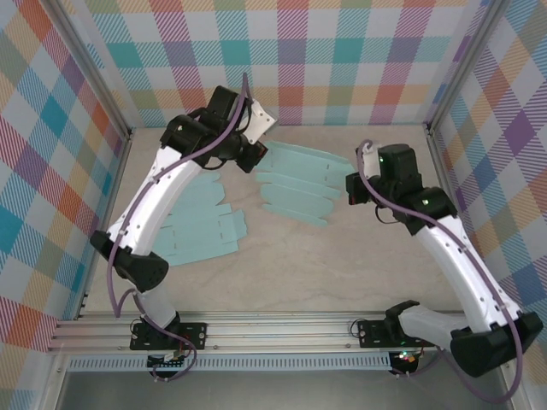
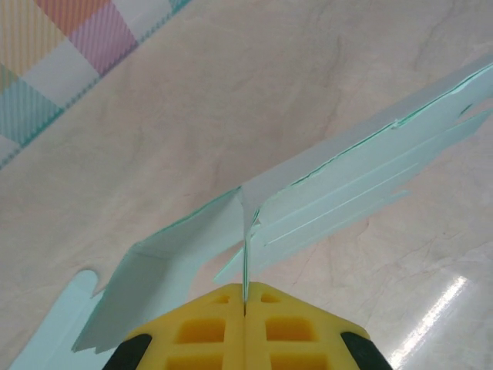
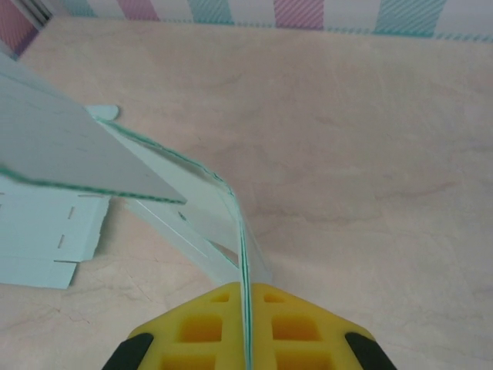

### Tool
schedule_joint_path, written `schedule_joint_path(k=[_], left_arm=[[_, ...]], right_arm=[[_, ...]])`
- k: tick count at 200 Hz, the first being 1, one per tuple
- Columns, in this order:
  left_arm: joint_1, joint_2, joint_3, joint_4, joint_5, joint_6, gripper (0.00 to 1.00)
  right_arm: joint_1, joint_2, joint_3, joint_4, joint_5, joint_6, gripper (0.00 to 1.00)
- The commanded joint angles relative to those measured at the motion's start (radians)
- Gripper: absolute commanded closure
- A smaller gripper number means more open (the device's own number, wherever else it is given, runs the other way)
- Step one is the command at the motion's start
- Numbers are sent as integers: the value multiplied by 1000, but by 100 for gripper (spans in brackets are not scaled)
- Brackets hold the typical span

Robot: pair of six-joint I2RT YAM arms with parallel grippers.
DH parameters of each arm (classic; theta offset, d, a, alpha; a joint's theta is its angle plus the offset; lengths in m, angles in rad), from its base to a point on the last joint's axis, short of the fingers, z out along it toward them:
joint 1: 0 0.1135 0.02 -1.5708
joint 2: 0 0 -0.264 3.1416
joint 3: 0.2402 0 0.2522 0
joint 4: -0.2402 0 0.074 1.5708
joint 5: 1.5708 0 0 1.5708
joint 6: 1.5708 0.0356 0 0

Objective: Fold the paper box

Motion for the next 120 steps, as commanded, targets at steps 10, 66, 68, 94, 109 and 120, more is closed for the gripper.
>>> schedule_joint_path(k=[10,66,68,94,109,120], left_arm=[[85,90,63,-72,189,-30,100],[142,302,181,-58,227,1,100],[142,307,181,-55,225,4,100],[142,358,145,-4,184,42,100],[142,356,78,57,138,57,100],[142,335,3,121,118,73,100]], right_arm=[[-58,113,84,-97,-27,28,100],[-115,343,168,44,-84,-28,100],[-115,351,170,52,-83,-31,100],[-116,435,171,132,-76,-73,100],[-117,466,140,190,-77,-107,100],[-116,473,89,263,-83,-127,100]])
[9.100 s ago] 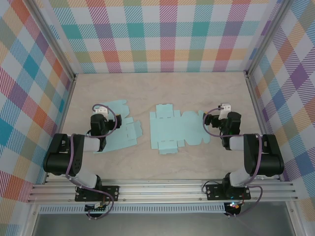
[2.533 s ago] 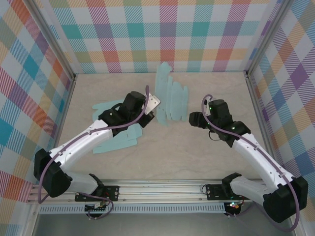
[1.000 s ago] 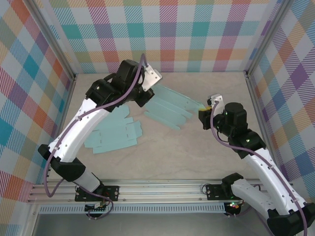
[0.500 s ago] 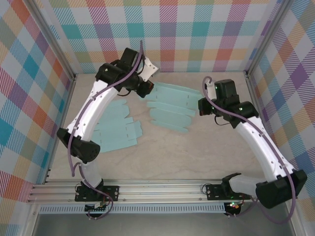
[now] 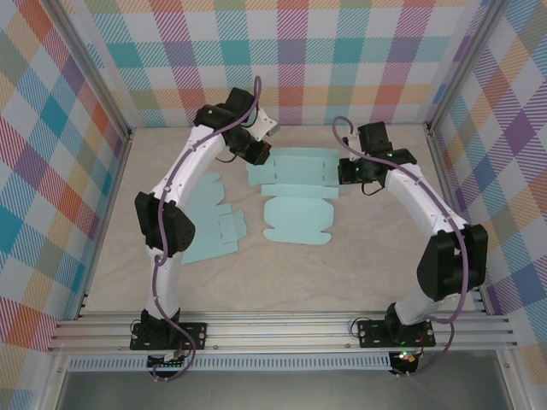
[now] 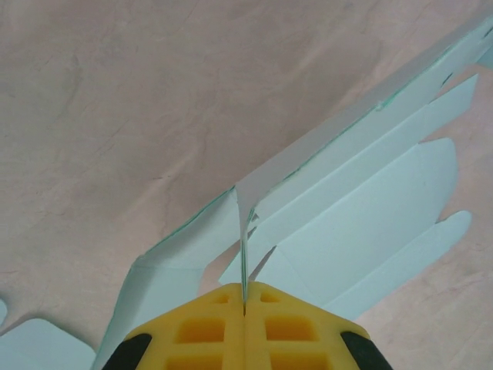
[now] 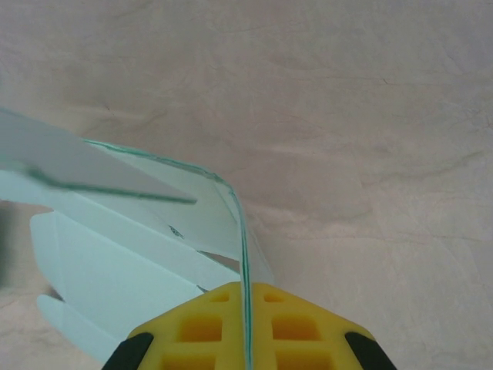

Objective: Fold the paper box

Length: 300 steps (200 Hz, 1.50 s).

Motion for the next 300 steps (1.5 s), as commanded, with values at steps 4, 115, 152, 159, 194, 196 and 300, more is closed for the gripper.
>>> schedule_joint_path(k=[4,115,152,159,194,196,300], left_arm=[[9,-31,-134,128,-51,54,100],[19,-253,-539,498,47,325,41],[38,-230,-439,492,39,375,28],[39,-215,-406,472,40,388,27],[35,-143,-293,344,137,446,29],[34,-144,-293,341,140,449,29],[-41,-95,-325,302,4,540,25]], right_arm=[[-3,10,-65,198,-22,-72,100],[13,14,-325,518,-211,-298,100],[21,-9,-329,494,-221,-329,100],[22,-14,-331,493,-222,-330,100],[21,-22,-332,481,-213,-333,100],[22,-21,-332,478,-213,-333,100],[22,-7,-318,439,-242,-327,100]])
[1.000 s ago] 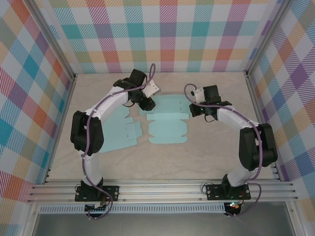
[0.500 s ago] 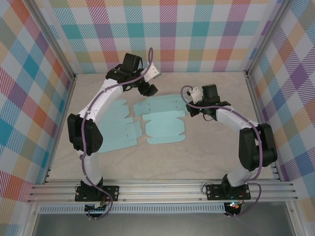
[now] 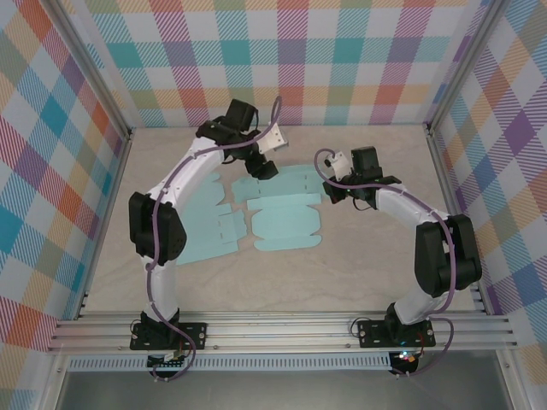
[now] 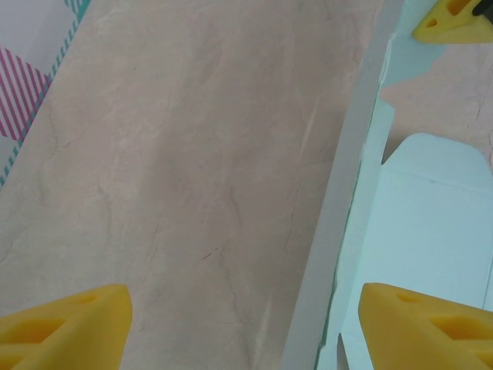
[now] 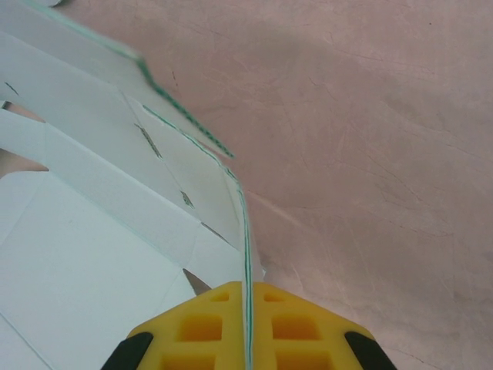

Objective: Fold the paper box

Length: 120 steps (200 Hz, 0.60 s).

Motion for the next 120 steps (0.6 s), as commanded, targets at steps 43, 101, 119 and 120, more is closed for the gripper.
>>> schedule_joint_path(k=[43,101,119,120], left_arm=[[-24,49,-3,-41,-66,49,53],[-37,78,-5,-72,-52,71,74],[-45,86,-4,-82,-47,75,83],[-45,86,-4,-82,-48,75,83]], right_arm=[[8,-19,12,-63,-52,-21,100],[9,-39,-9,-97,-36,-16,100],[8,-50,-17,-102,-16,-18,100],[8,-50,-17,-102,-14,-18,100]])
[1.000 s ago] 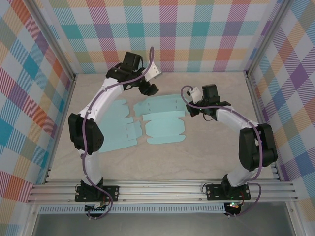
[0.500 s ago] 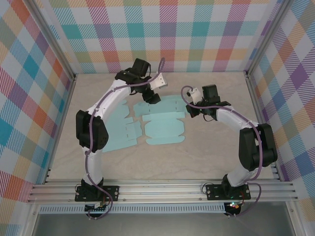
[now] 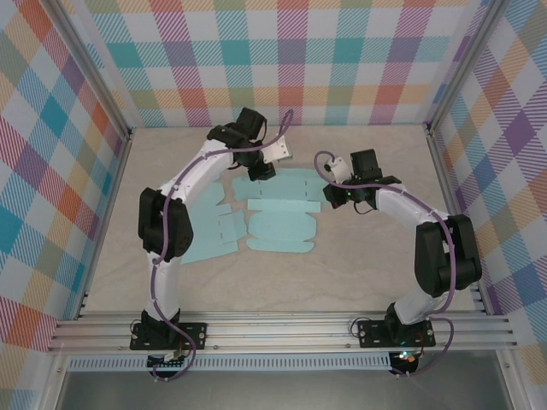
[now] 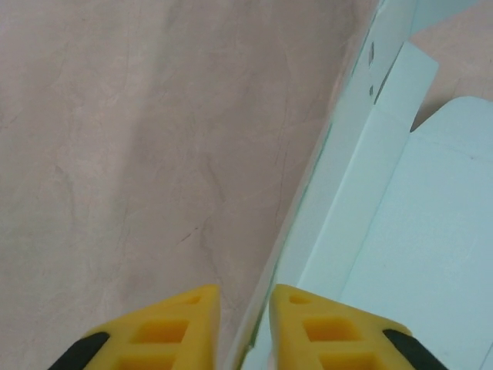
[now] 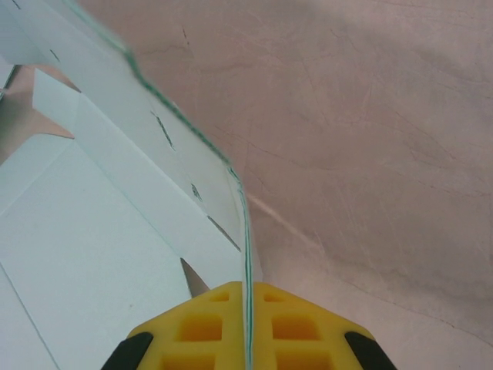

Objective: Fold the paper box

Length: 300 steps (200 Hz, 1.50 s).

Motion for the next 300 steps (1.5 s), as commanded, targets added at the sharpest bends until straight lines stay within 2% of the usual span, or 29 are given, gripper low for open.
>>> schedule_joint_path(k=[1,15,64,89,100,116,146,164,188,242,275,300], left_arm=[[-20,21,-4,-36,14,14,84],[-26,25,-4,-36,14,13,90],[-64,23,-29,-4,-22,-41,100],[-94,9,-56,18,-82,-88,100],[-106,-8,-87,41,-102,-98,100],[-122,-36,-135,82,-135,-106,100],[-143,-101,-239,178,-166,-122,100],[-168,-148,-330,279,-234,-117,100],[-198,-205,-433,420,-315,-101,100],[-262,-280,-627,780,-499,-12,100],[-272,-285,-642,811,-507,3,100],[-276,-280,-642,817,-516,5,100]], right_arm=[[9,-50,-17,-16,5,-18,100],[6,-58,-22,-20,20,-18,100],[-33,-101,-59,-27,86,24,100],[-73,-143,-94,-24,144,98,83],[-90,-172,-113,-26,172,169,71],[-106,-207,-124,-40,194,238,62],[-128,-268,-72,-163,265,417,55],[-139,-308,-32,-222,208,526,52],[-142,-339,2,-217,42,636,45],[-142,-300,56,-129,-172,800,45],[-142,-241,113,-100,-202,826,40],[-142,-177,138,-95,-226,859,41]])
